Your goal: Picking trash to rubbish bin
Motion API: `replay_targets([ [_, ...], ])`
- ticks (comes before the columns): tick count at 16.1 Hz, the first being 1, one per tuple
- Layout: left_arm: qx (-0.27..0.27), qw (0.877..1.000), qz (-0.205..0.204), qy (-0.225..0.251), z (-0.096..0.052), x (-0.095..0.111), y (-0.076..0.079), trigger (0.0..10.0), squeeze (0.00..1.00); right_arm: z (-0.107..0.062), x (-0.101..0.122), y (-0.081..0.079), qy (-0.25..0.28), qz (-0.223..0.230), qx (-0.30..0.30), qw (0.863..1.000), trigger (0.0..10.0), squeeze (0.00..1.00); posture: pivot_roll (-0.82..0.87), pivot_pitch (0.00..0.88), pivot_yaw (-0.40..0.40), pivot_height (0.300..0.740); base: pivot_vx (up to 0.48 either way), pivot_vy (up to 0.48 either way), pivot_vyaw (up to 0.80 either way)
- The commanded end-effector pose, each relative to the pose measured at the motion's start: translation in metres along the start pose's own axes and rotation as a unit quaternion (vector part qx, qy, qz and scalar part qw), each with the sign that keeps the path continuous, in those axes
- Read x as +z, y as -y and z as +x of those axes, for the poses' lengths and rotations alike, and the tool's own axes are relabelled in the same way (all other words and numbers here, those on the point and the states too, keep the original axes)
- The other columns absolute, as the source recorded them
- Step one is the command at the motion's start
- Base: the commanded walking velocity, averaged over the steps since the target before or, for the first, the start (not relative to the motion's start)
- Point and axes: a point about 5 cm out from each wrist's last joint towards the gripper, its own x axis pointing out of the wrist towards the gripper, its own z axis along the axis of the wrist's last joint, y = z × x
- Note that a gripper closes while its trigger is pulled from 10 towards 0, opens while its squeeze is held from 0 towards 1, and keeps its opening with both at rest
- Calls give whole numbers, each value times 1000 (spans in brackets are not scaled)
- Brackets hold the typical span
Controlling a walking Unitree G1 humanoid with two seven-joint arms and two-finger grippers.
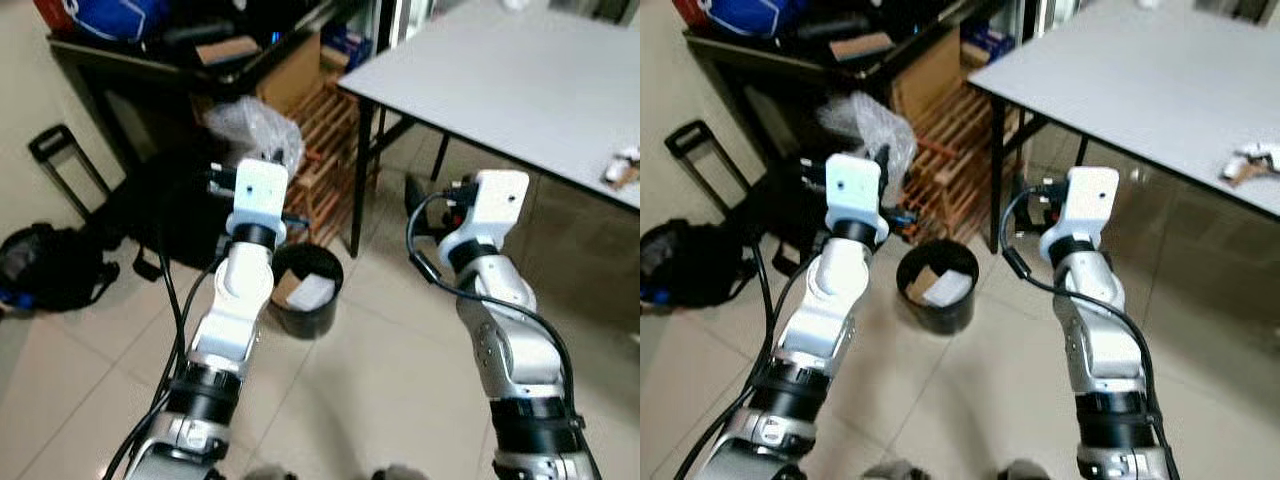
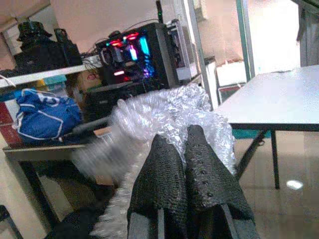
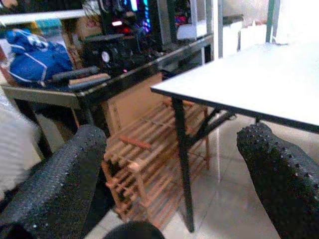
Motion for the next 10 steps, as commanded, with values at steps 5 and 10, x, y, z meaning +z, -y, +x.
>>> replay_targets([
  [5,8,1000,3,-10,0,-4,-6,10000,0,0,0,-7,2,0,12,1000,10000,0,-60,149,71,740,325,0,-158],
  [10,9,1000,4,-12,0,-4,-7,10000,0,1,0,-6,1,-3,12,1000,10000,0,-61,145,72,740,326,0,0],
])
